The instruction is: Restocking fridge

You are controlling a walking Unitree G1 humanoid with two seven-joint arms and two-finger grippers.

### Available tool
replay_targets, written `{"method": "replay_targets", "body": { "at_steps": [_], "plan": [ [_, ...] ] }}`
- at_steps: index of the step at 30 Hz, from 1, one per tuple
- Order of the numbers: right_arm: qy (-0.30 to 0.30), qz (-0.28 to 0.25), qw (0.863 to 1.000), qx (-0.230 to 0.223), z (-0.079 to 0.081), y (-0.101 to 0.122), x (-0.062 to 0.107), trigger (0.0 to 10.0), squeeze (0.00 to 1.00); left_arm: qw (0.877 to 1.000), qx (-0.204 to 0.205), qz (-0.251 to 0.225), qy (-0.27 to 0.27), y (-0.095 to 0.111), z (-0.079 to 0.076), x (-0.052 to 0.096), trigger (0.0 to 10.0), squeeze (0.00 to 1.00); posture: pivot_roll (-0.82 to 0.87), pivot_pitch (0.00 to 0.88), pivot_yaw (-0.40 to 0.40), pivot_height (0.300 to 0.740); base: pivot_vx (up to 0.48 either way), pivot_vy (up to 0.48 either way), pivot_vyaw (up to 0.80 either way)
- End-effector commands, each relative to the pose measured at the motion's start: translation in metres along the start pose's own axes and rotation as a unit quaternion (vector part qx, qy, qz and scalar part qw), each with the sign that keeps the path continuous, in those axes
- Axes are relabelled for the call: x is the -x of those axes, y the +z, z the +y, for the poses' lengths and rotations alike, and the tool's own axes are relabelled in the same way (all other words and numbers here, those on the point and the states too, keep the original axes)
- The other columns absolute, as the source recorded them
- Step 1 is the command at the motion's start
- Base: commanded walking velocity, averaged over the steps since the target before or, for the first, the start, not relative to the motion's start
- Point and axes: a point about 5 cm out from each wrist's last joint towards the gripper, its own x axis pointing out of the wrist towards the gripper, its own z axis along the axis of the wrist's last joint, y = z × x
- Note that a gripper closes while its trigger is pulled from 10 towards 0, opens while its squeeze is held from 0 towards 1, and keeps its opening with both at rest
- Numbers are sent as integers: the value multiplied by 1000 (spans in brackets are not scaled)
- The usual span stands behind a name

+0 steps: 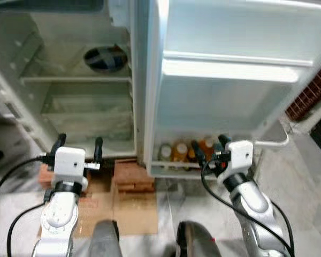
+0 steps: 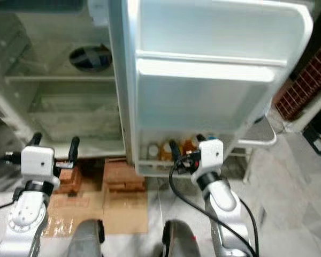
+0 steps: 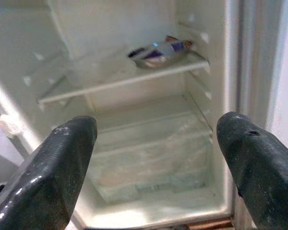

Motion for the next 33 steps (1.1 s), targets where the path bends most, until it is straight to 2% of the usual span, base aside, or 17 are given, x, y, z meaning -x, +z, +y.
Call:
{"method": "replay_targets", "body": {
  "at_steps": [1, 9, 21, 27, 28, 33],
  "plan": [
    [-9, -4, 1000, 1, -3, 4, 1, 10000, 0, 1000, -3, 2, -7, -2, -1, -1, 10000, 0, 53, 0, -62, 737, 0, 0, 0],
    [-13, -1, 1000, 1, -3, 4, 1, 10000, 0, 1000, -13, 5, -20, -5, -5, -7, 10000, 0, 50, 0, -63, 740, 0, 0, 0],
    [-22, 12, 1000, 1, -9, 0, 2, 10000, 0, 1000, 0, 5, -22, -5, -10, -11, 10000, 0, 47, 0, -72, 740, 0, 0, 0],
    [-25, 43, 999, 10, -9, -10, 9, 10000, 0, 999, 0, 8, -32, -7, -11, -8, 10000, 0, 45, 0, -75, 740, 0, 0, 0],
    [-34, 73, 997, -3, -11, -18, 10, 10000, 0, 999, 6, 8, -32, -7, -11, -7, 10000, 0, 44, 0, -76, 740, 0, -266, 0],
    [-60, 103, 993, -18, -21, -25, 10, 10000, 0, 999, 8, 5, -32, -7, -11, -8, 10000, 0, 39, 0, -76, 740, 0, -413, 0]
  ]
}}
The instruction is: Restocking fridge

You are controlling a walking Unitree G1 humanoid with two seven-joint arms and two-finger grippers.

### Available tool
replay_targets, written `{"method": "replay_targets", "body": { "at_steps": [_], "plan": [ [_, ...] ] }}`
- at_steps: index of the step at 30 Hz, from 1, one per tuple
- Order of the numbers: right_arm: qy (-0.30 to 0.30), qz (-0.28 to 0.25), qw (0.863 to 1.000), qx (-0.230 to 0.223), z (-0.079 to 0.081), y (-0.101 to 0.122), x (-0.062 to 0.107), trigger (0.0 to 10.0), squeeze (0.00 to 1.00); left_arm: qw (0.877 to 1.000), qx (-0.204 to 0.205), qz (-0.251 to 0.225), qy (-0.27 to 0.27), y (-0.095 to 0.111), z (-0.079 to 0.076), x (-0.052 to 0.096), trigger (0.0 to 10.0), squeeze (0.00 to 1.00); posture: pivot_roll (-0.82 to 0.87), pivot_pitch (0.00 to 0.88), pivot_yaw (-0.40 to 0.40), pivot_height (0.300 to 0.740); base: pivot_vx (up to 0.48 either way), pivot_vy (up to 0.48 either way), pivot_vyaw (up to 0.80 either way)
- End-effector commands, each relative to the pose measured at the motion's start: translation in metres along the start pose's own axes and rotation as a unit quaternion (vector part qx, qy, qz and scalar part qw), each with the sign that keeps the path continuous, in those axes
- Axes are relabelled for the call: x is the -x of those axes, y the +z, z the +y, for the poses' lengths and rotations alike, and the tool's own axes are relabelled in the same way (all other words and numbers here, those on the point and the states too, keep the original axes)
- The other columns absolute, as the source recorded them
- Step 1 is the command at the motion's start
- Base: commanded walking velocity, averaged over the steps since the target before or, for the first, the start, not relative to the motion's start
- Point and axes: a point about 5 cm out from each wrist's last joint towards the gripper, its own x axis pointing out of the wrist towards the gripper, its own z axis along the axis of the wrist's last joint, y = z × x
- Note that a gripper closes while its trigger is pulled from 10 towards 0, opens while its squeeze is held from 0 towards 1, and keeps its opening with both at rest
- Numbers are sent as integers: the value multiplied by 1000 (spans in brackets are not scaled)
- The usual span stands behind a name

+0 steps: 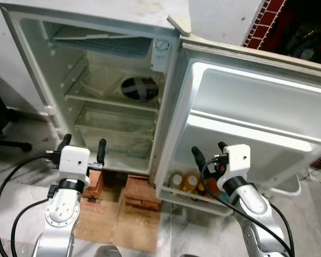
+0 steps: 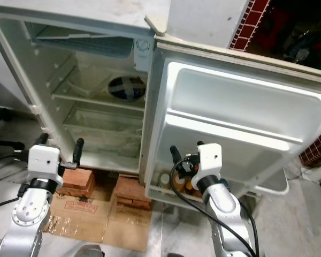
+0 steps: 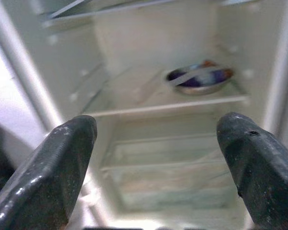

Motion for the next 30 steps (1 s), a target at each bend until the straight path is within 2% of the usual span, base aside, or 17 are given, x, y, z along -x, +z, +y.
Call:
{"method": "replay_targets", "body": {
  "at_steps": [1, 5, 8, 12, 17, 19, 24, 26, 30],
  "plan": [
    [-31, 20, 999, -1, -15, -4, 2, 10000, 0, 1000, 7, -11, -14, 5, -7, -2, 10000, 0, 39, 0, -76, 740, 0, -461, 0],
    [-8, 57, 998, -6, -17, -13, 3, 10000, 0, 1000, 6, -13, -15, 5, -9, -2, 10000, 0, 36, 0, -79, 740, 0, -480, 0],
    [10, 74, 997, -32, -15, -19, 7, 10000, 0, 1000, 6, -14, -16, 5, -9, -1, 10000, 0, 36, 0, -79, 740, 0, -480, 0],
    [36, 96, 994, -30, -14, -23, 9, 10000, 0, 1000, 6, -13, -17, 5, -9, -1, 10000, 0, 33, 0, -77, 740, 0, -480, 0],
    [46, 121, 992, -9, -21, -29, 6, 10000, 0, 1000, 6, -13, -19, 5, -10, -2, 10000, 0, 34, 0, -79, 740, 0, -480, 0],
    [38, 129, 991, 13, -30, -29, 2, 10000, 0, 1000, 6, -15, -18, 5, -10, -2, 10000, 0, 34, 0, -79, 740, 0, -480, 0],
    [33, 123, 992, 12, -42, -19, -14, 10000, 0, 1000, 4, -15, -16, 5, -9, -3, 10000, 0, 39, 0, -80, 740, 0, -480, 0],
    [23, 99, 995, 19, -50, -4, -27, 10000, 0, 1000, 2, -16, -13, 5, -9, -3, 10000, 0, 48, 0, -79, 740, 0, -471, 0],
    [17, 75, 997, 24, -54, 7, -36, 10000, 0, 1000, 4, -13, -6, 5, -8, -3, 10000, 0, 51, 0, -77, 740, 124, -432, 0]
  ]
}}
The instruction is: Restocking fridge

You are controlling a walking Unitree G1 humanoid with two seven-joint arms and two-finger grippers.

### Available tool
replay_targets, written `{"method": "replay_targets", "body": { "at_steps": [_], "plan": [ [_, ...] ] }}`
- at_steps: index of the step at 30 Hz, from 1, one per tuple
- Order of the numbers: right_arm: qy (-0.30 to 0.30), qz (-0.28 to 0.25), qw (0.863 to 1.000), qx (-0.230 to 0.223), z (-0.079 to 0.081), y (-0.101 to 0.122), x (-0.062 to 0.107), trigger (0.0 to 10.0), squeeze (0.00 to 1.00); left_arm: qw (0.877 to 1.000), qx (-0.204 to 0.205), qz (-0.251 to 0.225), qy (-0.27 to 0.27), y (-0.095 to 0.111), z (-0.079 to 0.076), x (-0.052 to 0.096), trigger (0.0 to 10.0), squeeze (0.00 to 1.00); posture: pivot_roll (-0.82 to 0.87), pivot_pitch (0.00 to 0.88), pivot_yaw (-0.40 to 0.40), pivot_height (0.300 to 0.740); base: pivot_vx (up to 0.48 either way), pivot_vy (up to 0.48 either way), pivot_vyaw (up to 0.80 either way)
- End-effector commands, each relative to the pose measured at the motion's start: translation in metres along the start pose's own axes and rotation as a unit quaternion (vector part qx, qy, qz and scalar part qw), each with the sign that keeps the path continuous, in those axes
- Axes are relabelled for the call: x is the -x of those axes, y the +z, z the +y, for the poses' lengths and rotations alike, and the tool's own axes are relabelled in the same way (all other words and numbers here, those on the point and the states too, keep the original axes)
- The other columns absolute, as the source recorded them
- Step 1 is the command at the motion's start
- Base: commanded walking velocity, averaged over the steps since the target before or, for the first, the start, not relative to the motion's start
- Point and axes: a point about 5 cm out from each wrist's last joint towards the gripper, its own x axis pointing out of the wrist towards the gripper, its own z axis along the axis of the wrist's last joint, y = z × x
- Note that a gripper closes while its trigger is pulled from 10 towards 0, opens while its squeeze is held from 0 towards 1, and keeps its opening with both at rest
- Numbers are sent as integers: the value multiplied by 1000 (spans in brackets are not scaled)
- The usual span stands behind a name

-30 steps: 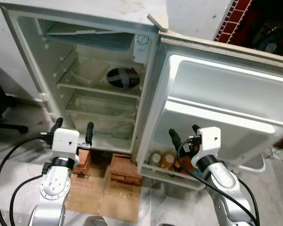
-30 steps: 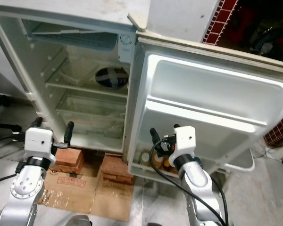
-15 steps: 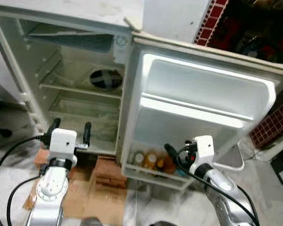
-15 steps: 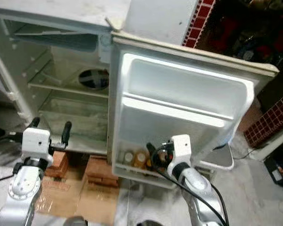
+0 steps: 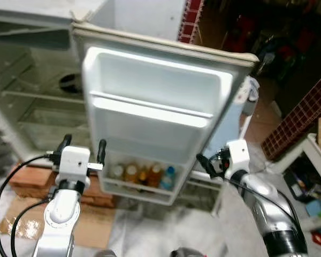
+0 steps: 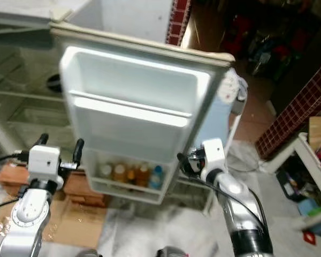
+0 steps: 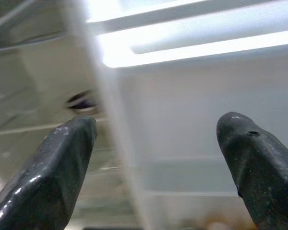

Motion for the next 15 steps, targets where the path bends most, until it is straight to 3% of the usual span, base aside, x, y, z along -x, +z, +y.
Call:
{"method": "replay_targets", "body": {
  "at_steps": [1, 5, 10, 15],
  "plan": [
    [-29, 3, 1000, -7, -15, -3, 5, 10000, 0, 1000, 5, -6, -6, 4, -6, -2, 10000, 0, 51, 0, -78, 740, 274, -386, 0],
    [-34, -31, 999, -12, -13, 10, -3, 10000, 0, 1000, 13, -1, 4, 3, -4, -3, 10000, 0, 54, 0, -74, 740, 273, -314, 0],
    [-42, -68, 997, -6, -6, 22, -11, 10000, 0, 999, 8, 12, 32, 1, 1, -3, 10000, 0, 62, 0, -71, 740, 0, 0, 0],
    [-35, -112, 993, -11, 10, 42, -27, 10000, 0, 990, 31, 72, 113, -11, 9, 3, 10000, 0, 79, 0, -71, 740, 0, 0, 603]
  ]
}}
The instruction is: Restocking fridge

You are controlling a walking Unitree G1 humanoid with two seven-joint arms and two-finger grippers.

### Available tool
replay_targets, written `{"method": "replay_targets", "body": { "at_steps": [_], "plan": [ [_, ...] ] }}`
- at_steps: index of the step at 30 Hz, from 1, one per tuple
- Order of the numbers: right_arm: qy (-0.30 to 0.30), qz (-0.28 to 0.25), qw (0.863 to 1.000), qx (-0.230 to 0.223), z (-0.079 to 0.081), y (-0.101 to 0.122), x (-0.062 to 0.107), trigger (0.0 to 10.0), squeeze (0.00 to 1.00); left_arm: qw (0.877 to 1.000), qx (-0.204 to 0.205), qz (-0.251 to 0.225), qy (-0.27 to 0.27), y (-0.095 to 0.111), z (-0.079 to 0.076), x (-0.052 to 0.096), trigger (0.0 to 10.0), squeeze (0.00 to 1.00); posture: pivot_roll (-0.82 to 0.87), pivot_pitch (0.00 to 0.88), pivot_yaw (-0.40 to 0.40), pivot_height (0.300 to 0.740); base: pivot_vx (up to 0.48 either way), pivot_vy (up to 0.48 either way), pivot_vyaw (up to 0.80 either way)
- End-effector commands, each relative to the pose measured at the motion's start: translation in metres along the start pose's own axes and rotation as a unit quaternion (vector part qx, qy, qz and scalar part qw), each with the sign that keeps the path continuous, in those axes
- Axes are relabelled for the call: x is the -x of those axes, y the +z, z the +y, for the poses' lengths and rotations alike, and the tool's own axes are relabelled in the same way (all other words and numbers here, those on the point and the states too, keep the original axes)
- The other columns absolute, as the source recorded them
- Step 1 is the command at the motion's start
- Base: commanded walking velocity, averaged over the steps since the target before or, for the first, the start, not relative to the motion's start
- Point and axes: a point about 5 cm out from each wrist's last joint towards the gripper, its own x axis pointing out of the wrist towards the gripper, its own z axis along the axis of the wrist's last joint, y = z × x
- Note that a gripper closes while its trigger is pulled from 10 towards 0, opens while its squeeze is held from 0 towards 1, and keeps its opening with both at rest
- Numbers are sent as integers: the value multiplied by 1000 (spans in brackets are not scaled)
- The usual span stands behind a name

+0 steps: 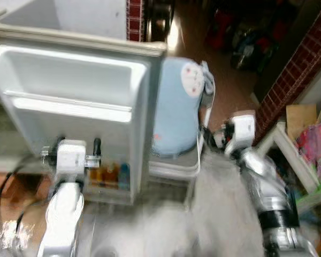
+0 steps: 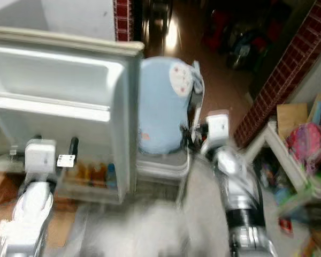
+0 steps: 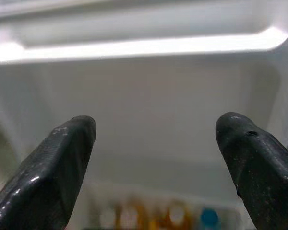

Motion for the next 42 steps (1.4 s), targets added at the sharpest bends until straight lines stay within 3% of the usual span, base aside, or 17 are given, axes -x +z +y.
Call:
{"method": "replay_targets", "body": {
  "at_steps": [1, 12, 14, 16, 24, 26, 29, 31, 35, 36, 37, 38, 40, 42],
  "plan": [
    [12, -27, 1000, 3, 12, 14, -12, 10000, 0, 999, 3, 33, 42, -9, 15, 4, 10000, 0, 79, 0, -71, 740, 0, 0, 794],
    [-23, -61, 997, -31, 23, 31, -30, 10000, 0, 995, 2, 96, 25, -24, 4, 20, 10000, 0, 135, 0, -107, 740, 0, 0, 791],
    [-39, -60, 996, -46, 27, 31, -35, 10000, 0, 987, 7, 158, 0, -36, 0, 23, 10000, 0, 137, 0, -108, 740, 0, 0, 791],
    [-41, -63, 996, -39, 31, 33, -38, 10000, 0, 983, 2, 184, -16, -41, -3, 26, 10000, 0, 139, 0, -105, 740, 0, 0, 791],
    [-36, -88, 995, -25, 48, 58, -56, 10000, 0, 983, 11, 184, -24, -39, -5, 28, 10000, 0, 143, 0, -103, 740, 0, 0, 707],
    [-22, -88, 995, -33, 54, 60, -59, 10000, 0, 982, 9, 186, -28, -38, -6, 28, 10000, 0, 145, 0, -106, 740, 0, 0, 406],
    [72, -86, 991, -67, 71, 61, -57, 10000, 0, 981, 7, 193, -30, -38, -6, 28, 10000, 0, 148, 0, -110, 740, 0, 0, 0],
    [140, -86, 983, -78, 81, 60, -52, 10000, 0, 981, 7, 194, -30, -38, -6, 28, 10000, 0, 148, 0, -110, 740, 0, 0, 0],
    [271, -85, 949, -133, 91, 59, -33, 10000, 0, 980, 8, 194, -31, -38, -6, 28, 10000, 0, 143, 0, -108, 740, 0, 0, 0],
    [329, -82, 930, -144, 91, 60, -19, 10000, 0, 980, 7, 194, -34, -38, -6, 28, 10000, 0, 137, 0, -105, 740, 0, 0, 0],
    [412, -74, 893, -166, 91, 62, 3, 10000, 0, 980, 6, 195, -38, -38, -6, 27, 10000, 0, 130, 0, -102, 740, 0, 0, 0],
    [412, -74, 893, -166, 91, 62, 3, 10000, 0, 980, 6, 195, -38, -38, -6, 27, 10000, 0, 130, 0, -102, 740, 0, 0, 0],
    [457, -58, 871, -173, 77, 62, 20, 10000, 0, 979, 7, 197, -44, -39, -7, 27, 10000, 0, 123, 0, -99, 740, 0, 0, 0],
    [454, -45, 876, -160, 71, 57, 21, 10000, 0, 979, 7, 199, -46, -39, -8, 26, 10000, 0, 120, 0, -98, 740, 0, 0, 0]
  ]
}}
